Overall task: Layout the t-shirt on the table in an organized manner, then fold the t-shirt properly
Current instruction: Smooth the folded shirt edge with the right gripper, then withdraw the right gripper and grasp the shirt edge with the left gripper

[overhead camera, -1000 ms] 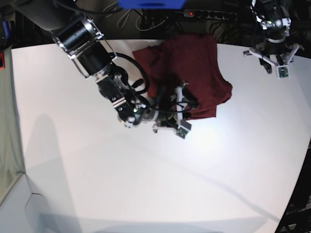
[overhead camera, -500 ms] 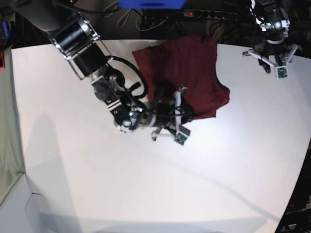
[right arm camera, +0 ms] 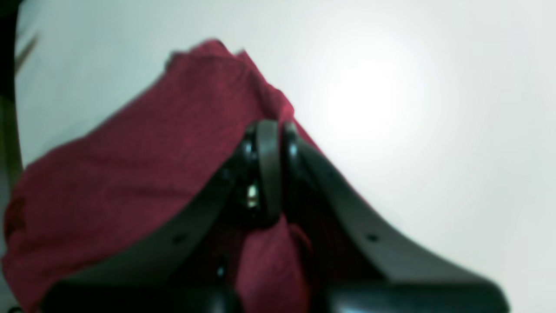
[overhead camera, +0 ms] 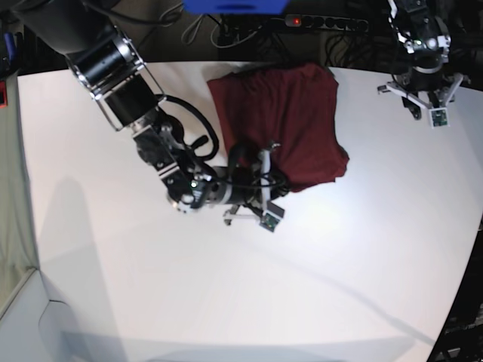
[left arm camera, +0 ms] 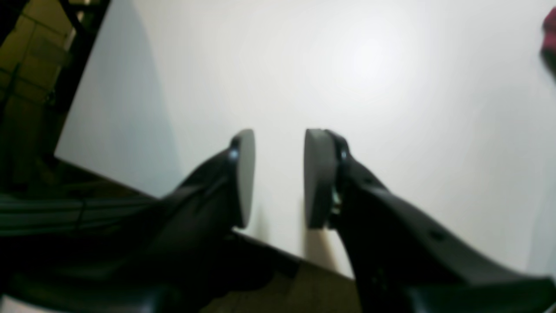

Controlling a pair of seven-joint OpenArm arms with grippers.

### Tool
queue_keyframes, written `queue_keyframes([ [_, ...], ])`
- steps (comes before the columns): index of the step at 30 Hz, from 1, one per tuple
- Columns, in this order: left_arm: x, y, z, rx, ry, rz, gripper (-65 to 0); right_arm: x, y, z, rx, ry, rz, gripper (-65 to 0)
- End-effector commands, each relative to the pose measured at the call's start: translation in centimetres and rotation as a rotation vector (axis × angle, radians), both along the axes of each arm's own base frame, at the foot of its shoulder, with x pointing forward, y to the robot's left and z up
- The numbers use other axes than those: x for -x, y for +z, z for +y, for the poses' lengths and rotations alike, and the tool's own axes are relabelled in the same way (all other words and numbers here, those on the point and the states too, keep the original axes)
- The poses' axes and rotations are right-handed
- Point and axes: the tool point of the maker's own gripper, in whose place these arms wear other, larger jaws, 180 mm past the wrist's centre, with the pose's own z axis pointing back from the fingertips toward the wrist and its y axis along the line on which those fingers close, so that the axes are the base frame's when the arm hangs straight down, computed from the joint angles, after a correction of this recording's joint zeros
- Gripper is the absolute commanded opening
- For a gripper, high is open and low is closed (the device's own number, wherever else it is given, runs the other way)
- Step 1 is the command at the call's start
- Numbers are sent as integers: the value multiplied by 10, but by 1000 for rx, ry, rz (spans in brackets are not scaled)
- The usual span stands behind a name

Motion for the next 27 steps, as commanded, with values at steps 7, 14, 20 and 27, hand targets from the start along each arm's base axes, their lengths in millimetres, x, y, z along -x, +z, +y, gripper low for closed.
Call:
queue_keyframes([
  [7,-8,12,2,-20,-6,-46,-455,-14,18,2,-37,-8,-40,-481],
  [14,-10,19,-12,12,6,-82,-455,-51,69,-36,-176,-195,-129,-344],
  [20,-19,38,-47,215,4,-214,-421,-60,68,-95,-169,-327,-149,-344],
  [27,-31,40,-103,552,-173,-183,-198,-40,30,-143,-103,-411,-80,-344],
])
